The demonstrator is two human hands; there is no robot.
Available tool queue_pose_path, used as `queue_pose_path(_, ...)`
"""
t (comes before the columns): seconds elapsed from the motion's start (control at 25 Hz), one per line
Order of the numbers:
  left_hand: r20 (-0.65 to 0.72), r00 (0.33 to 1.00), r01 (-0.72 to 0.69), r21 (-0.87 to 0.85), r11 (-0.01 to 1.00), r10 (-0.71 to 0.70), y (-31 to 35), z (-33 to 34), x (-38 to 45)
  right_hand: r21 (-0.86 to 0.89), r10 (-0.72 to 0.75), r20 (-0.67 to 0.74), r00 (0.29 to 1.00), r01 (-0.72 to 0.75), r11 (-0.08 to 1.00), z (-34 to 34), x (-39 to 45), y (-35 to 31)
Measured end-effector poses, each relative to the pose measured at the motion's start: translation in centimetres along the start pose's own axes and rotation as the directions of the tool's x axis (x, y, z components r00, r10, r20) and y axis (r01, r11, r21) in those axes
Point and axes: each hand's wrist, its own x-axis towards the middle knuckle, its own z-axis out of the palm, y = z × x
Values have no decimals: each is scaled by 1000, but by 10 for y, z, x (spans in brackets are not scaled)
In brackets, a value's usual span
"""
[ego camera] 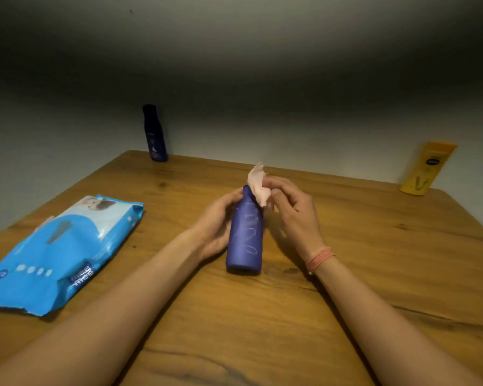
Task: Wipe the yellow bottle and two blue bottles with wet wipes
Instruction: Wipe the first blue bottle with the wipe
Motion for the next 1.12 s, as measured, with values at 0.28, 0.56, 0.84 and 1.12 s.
queue_pose_path(0.28,137,989,-77,111,991,62,3,-5,6,-176,-42,-1,999,41,984,-4,2,6)
queue_pose_path(0.56,80,995,-84,272,959,64,3,-4,6,-208,-100,0,995,97,973,-5,4,8)
queue_pose_path(0.84,196,981,-89,378,922,14,10,-10,4,-52,83,93,992,-79,996,-14,7,15)
queue_pose_path(1.12,207,977,-16,342,940,-59,16,-19,7,105,184,325,928,-229,968,-31,10,13)
